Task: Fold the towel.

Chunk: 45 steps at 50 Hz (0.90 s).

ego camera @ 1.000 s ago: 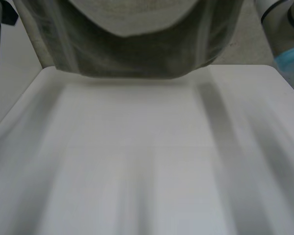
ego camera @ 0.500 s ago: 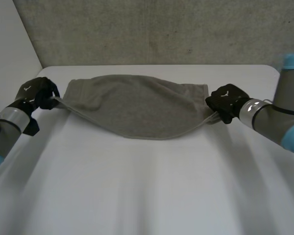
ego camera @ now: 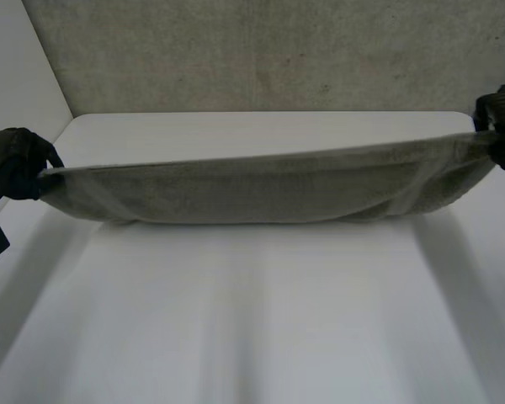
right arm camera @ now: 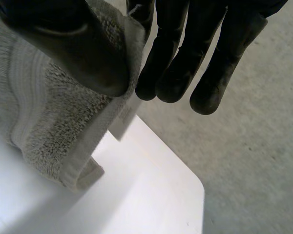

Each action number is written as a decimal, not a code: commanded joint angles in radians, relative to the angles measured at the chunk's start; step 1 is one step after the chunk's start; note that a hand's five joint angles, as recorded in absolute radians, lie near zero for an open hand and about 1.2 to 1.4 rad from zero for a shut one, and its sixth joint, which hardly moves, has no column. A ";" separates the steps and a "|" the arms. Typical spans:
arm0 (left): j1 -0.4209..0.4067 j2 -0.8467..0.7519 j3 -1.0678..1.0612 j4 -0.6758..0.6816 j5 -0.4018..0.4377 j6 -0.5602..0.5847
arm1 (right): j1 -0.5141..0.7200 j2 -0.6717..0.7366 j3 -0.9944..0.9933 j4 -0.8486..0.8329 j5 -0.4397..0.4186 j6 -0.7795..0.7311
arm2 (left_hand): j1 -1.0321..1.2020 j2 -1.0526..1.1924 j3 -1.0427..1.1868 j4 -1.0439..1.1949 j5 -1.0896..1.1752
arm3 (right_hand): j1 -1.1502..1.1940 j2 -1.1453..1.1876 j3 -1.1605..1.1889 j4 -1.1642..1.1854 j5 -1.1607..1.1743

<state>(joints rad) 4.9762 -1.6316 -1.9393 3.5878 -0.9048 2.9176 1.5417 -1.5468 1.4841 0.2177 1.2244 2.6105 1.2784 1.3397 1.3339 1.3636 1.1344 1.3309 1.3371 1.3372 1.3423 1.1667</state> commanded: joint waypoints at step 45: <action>-0.308 -0.856 0.931 -0.090 -0.292 0.015 | 0.189 0.757 -0.445 -0.253 0.303 -0.004 | 0.118 0.057 0.062 0.033 0.087 | 0.065 0.059 0.059 0.054 0.055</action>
<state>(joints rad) 4.6844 -2.4357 -1.0797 3.4961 -1.1913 2.9346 1.7165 -0.8568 1.0935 -0.0043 1.5096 2.6131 1.2828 1.3429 1.3407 1.3636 1.1345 1.3310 1.3396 1.3373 1.3424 1.1666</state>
